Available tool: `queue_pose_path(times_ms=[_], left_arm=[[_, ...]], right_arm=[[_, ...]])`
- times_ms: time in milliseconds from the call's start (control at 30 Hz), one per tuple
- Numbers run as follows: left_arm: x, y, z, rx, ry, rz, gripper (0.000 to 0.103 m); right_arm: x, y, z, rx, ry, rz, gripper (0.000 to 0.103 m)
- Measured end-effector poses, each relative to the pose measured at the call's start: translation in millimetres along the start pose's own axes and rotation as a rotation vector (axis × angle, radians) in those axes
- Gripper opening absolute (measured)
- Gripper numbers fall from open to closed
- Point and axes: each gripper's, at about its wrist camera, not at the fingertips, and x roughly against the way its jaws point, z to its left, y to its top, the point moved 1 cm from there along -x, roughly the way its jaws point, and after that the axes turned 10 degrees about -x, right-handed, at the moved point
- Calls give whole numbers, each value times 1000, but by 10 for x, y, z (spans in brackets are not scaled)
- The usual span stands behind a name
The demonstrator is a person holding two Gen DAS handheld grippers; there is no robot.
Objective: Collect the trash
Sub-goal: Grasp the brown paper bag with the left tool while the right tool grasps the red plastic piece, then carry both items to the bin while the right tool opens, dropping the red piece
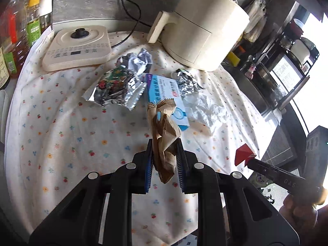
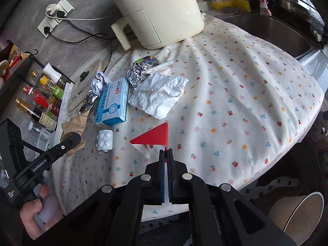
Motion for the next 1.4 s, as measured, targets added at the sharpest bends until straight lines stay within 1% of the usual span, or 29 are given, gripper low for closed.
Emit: queue_pose_path(times_ms=[67, 267, 567, 867, 1167, 1200, 1267, 1333, 1400], left_arm=[[-5, 22, -231, -39, -10, -4, 21], [-52, 13, -826, -95, -68, 2, 21], [-272, -150, -1823, -247, -173, 72, 21], [-450, -452, -2874, -402, -296, 145, 21], [-625, -851, -3790, -522, -408, 221, 21], [-646, -904, -3891, -533, -421, 230, 21], [-689, -1009, -4081, -555, -442, 245, 21], [-735, -1115, -4251, -573, -462, 261, 21], [-770, -1223, -4399, -587, -480, 277, 21]], right_arm=[[148, -26, -199, -31, -5, -17, 3], [548, -101, -752, -102, -37, -72, 3], [1112, -345, -1711, -271, -120, -155, 3], [1606, -748, -2700, -459, -219, -216, 3], [2069, -1242, -3481, -609, -316, -257, 4], [2111, -1296, -3557, -623, -328, -259, 7], [2198, -1415, -3716, -651, -346, -263, 7], [2243, -1515, -3872, -675, -355, -251, 12], [2312, -1625, -4007, -697, -379, -259, 48]])
